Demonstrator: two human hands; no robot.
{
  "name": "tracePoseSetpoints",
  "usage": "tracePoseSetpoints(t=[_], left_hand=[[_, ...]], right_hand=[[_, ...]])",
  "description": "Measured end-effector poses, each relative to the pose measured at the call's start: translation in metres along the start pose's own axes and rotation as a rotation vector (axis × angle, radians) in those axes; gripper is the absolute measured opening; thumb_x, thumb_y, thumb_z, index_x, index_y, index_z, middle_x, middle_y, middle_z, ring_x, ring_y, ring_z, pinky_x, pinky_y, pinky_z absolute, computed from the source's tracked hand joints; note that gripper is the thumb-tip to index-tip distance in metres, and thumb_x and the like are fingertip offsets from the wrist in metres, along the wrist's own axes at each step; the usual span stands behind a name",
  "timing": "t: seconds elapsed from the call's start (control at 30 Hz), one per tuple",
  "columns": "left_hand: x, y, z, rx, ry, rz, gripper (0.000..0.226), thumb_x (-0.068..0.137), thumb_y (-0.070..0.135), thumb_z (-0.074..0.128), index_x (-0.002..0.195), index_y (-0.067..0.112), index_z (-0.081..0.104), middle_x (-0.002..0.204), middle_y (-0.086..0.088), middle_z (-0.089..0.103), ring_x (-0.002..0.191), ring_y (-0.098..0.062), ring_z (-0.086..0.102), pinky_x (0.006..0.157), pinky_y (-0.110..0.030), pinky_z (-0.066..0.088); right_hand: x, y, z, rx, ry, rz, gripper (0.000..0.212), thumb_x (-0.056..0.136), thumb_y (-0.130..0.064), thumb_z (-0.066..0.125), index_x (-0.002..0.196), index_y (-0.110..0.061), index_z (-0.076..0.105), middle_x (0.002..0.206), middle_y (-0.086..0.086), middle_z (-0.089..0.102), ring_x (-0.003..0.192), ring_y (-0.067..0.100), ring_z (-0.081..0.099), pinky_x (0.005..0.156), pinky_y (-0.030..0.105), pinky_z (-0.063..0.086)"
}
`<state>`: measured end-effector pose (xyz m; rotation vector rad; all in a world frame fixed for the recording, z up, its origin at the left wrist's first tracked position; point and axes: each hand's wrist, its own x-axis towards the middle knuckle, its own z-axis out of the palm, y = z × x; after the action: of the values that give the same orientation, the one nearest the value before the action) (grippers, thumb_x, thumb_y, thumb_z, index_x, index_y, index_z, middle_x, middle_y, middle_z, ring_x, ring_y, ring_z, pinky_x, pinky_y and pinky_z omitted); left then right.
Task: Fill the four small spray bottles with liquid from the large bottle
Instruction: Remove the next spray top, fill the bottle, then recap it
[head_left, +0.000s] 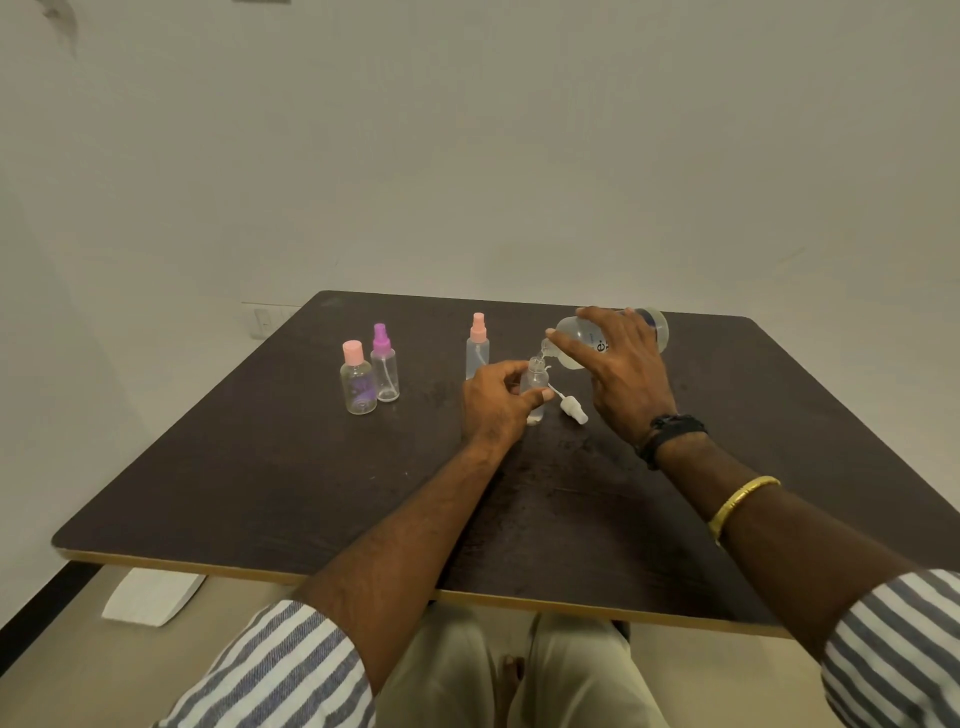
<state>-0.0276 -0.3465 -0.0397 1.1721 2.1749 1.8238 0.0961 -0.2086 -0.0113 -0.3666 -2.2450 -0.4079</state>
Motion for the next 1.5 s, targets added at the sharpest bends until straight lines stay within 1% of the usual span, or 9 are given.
tracePoseSetpoints(t=[0.13,0.6,0.83,1.0,1.13,1.27,1.3,1.4,1.5], left_hand=[[0.0,-0.001,0.0,-0.014,-0.003,-0.004,0.038,0.075,0.024,0.087,0.11,0.015,0.076,0.1,0.001,0.077,0.089,-0.011,0.072,0.083,-0.03,0.06],[0.0,0.001,0.0,0.002,-0.008,0.001,0.041,0.076,0.025,0.087,0.114,0.013,0.075,0.104,-0.002,0.077,0.092,-0.012,0.072,0.085,-0.03,0.06],[0.001,0.001,0.0,-0.005,-0.001,-0.002,0.041,0.076,0.024,0.087,0.113,0.012,0.075,0.105,-0.003,0.077,0.092,-0.014,0.072,0.086,-0.03,0.06],[0.001,0.0,0.0,-0.01,-0.007,-0.003,0.044,0.075,0.025,0.087,0.115,0.012,0.074,0.105,-0.002,0.077,0.092,-0.013,0.072,0.085,-0.031,0.061],[0.001,0.0,0.0,-0.025,-0.012,-0.015,0.041,0.073,0.024,0.088,0.111,0.014,0.075,0.099,0.0,0.077,0.088,-0.012,0.073,0.083,-0.034,0.061],[0.002,0.0,0.0,-0.01,-0.002,-0.028,0.04,0.073,0.024,0.089,0.109,0.015,0.076,0.096,0.001,0.077,0.087,-0.015,0.071,0.081,-0.033,0.061],[0.002,-0.001,0.0,-0.006,-0.001,-0.026,0.04,0.073,0.024,0.089,0.109,0.014,0.076,0.097,0.0,0.077,0.087,-0.016,0.071,0.081,-0.033,0.061],[0.001,0.0,0.0,0.002,0.003,-0.021,0.039,0.073,0.025,0.088,0.109,0.015,0.077,0.095,0.001,0.076,0.086,-0.017,0.07,0.079,-0.03,0.06],[0.001,-0.001,0.001,0.012,-0.004,-0.01,0.04,0.074,0.025,0.088,0.111,0.015,0.076,0.097,0.001,0.076,0.087,-0.016,0.069,0.078,-0.027,0.059]], right_hand=[[0.0,0.0,0.001,-0.007,-0.01,0.004,0.076,0.076,0.015,0.06,0.138,-0.03,0.06,0.14,0.016,0.053,0.128,0.036,0.046,0.111,0.054,0.034],[-0.001,0.001,0.002,-0.001,-0.024,0.01,0.079,0.075,0.014,0.064,0.139,-0.031,0.059,0.14,0.014,0.052,0.129,0.036,0.045,0.11,0.054,0.036],[-0.001,-0.004,-0.002,0.023,-0.01,-0.001,0.074,0.075,0.012,0.065,0.138,-0.027,0.06,0.138,0.018,0.055,0.128,0.039,0.048,0.111,0.058,0.035],[-0.004,-0.003,0.0,0.06,-0.102,0.042,0.08,0.074,0.008,0.064,0.145,-0.026,0.052,0.142,0.017,0.05,0.129,0.039,0.049,0.112,0.059,0.035],[-0.002,-0.002,0.0,0.188,-0.084,0.149,0.077,0.076,0.003,0.067,0.146,-0.023,0.048,0.141,0.015,0.05,0.125,0.035,0.052,0.104,0.052,0.045],[0.001,0.007,0.0,0.32,-0.044,0.361,0.077,0.081,-0.013,0.071,0.149,-0.026,0.038,0.138,0.009,0.047,0.117,0.029,0.053,0.088,0.048,0.055],[0.001,0.01,0.0,0.348,-0.034,0.408,0.078,0.082,-0.015,0.073,0.15,-0.026,0.037,0.138,0.009,0.047,0.118,0.029,0.053,0.087,0.044,0.056],[0.0,0.015,-0.001,0.43,-0.018,0.536,0.08,0.082,-0.016,0.079,0.151,-0.021,0.038,0.141,0.01,0.049,0.126,0.027,0.051,0.096,0.03,0.044],[-0.001,0.016,0.001,0.461,-0.017,0.633,0.083,0.082,-0.019,0.081,0.151,-0.021,0.037,0.144,0.01,0.049,0.13,0.027,0.05,0.106,0.036,0.044]])
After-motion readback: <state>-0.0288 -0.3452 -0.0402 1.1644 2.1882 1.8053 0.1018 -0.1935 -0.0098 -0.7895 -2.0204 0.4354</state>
